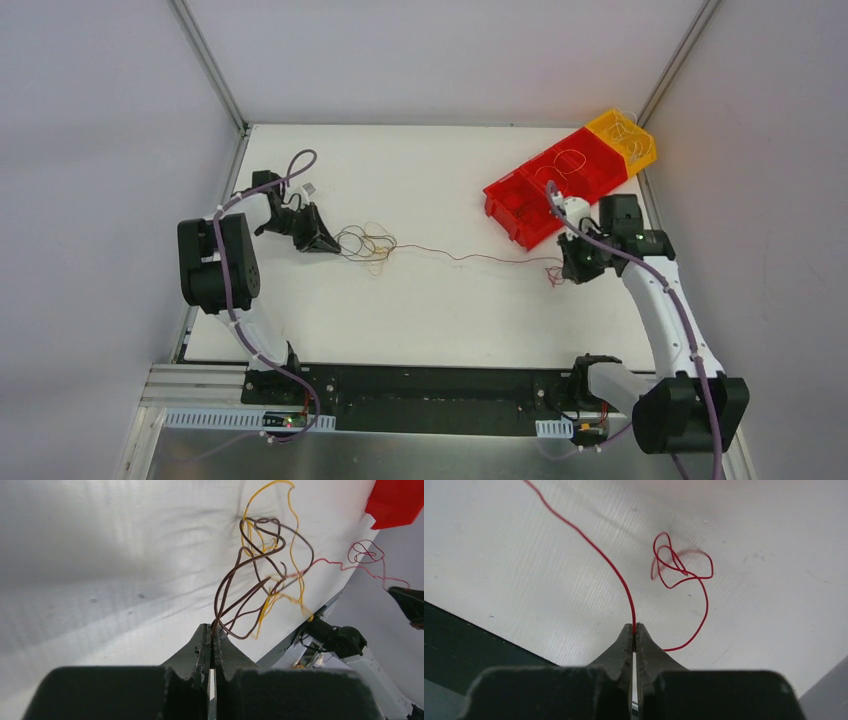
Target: Untangle the cables
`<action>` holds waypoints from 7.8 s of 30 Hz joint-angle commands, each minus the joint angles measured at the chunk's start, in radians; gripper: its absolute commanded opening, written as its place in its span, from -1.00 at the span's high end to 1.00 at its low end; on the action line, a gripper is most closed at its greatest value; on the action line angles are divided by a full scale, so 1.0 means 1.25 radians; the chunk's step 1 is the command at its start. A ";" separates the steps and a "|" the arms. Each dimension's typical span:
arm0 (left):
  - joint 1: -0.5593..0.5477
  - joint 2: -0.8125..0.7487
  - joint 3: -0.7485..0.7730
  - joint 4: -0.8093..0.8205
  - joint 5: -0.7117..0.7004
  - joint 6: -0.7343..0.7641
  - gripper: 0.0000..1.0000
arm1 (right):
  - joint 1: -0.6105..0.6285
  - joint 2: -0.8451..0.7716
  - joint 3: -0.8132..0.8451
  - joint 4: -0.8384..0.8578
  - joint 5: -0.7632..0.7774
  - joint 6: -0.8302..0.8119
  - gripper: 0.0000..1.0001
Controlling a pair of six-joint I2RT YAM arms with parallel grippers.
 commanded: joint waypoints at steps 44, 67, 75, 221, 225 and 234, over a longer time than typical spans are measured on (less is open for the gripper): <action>0.036 0.080 0.106 -0.097 -0.024 0.103 1.00 | -0.245 0.509 0.946 0.268 0.117 0.356 1.00; 0.038 0.166 0.188 -0.115 -0.041 0.104 1.00 | -0.207 0.778 1.004 0.389 0.210 0.350 1.00; 0.038 0.170 0.196 -0.130 -0.037 0.110 1.00 | -0.169 0.850 1.016 0.431 0.211 0.376 1.00; 0.094 0.078 0.027 -0.230 -0.232 0.195 1.00 | -0.050 0.256 0.703 0.280 -0.164 0.502 1.00; 0.158 0.074 0.051 -0.256 -0.283 0.230 1.00 | -0.130 0.259 0.728 0.283 -0.174 0.504 1.00; 0.209 0.087 0.084 -0.285 -0.276 0.273 1.00 | -0.283 0.303 0.770 0.330 -0.213 0.567 1.00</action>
